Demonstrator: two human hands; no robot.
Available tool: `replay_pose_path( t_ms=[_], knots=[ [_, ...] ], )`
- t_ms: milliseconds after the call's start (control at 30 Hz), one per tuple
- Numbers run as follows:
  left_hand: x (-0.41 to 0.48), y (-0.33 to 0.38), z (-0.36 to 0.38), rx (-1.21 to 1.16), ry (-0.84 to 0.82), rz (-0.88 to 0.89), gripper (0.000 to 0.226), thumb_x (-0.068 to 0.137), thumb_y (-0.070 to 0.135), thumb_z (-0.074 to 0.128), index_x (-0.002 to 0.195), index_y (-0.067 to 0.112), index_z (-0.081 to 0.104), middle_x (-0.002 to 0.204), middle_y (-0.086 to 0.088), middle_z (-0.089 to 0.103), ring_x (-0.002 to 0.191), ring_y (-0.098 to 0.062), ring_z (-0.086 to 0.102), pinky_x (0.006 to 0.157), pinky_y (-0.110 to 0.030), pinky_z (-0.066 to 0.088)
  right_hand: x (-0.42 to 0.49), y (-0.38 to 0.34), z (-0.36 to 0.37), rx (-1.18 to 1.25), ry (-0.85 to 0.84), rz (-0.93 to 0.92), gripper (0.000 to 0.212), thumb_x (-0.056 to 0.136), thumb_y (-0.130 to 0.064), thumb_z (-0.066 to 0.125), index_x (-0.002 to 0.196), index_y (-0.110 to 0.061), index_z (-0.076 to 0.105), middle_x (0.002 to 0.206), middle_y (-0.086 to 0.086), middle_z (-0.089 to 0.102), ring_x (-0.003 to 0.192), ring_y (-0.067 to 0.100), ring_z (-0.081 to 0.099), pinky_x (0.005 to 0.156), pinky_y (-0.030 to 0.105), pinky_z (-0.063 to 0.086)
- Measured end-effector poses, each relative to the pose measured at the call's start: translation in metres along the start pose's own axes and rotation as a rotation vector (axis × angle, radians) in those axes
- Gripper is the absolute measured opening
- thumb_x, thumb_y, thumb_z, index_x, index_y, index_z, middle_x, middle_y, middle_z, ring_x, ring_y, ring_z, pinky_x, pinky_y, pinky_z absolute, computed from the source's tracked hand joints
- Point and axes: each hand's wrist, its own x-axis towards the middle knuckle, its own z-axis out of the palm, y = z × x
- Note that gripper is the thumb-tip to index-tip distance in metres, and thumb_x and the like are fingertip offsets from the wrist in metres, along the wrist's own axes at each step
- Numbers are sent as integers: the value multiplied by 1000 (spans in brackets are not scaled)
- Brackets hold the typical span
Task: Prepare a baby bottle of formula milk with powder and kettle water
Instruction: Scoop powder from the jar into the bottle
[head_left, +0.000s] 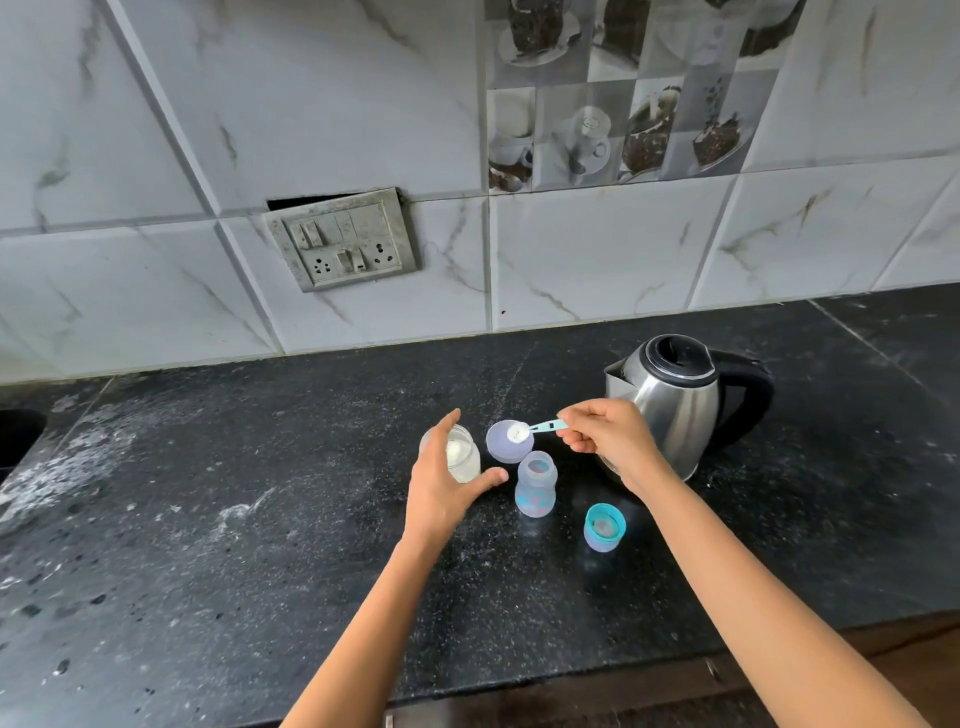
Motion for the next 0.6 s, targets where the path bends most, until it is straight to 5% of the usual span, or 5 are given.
replay_pose_path(
  t_ms=[200,433,600],
  knots=[
    [-19,1,42,-5,-119,-7,83,68,31,83,138,25,38,136,15,46,128,-3,39,101,-18,29,-11,10,-17,3,52,18,10,89,-11,65,95,-7,72,80,11,73,63,10,67,57,16,50],
    [-16,-15,67,2,-244,-137,97,67,31,84,146,18,30,147,6,38,134,-10,35,108,-24,30,-9,23,-18,-100,85,12,10,89,-15,66,95,-13,73,78,5,74,71,16,70,67,23,55],
    [-6,-19,71,40,-287,-89,67,70,25,82,128,27,50,121,18,55,114,-6,52,97,-22,41,-7,28,-14,-128,93,-2,10,89,-15,66,95,-11,73,75,4,74,69,16,70,68,26,57]
  ],
)
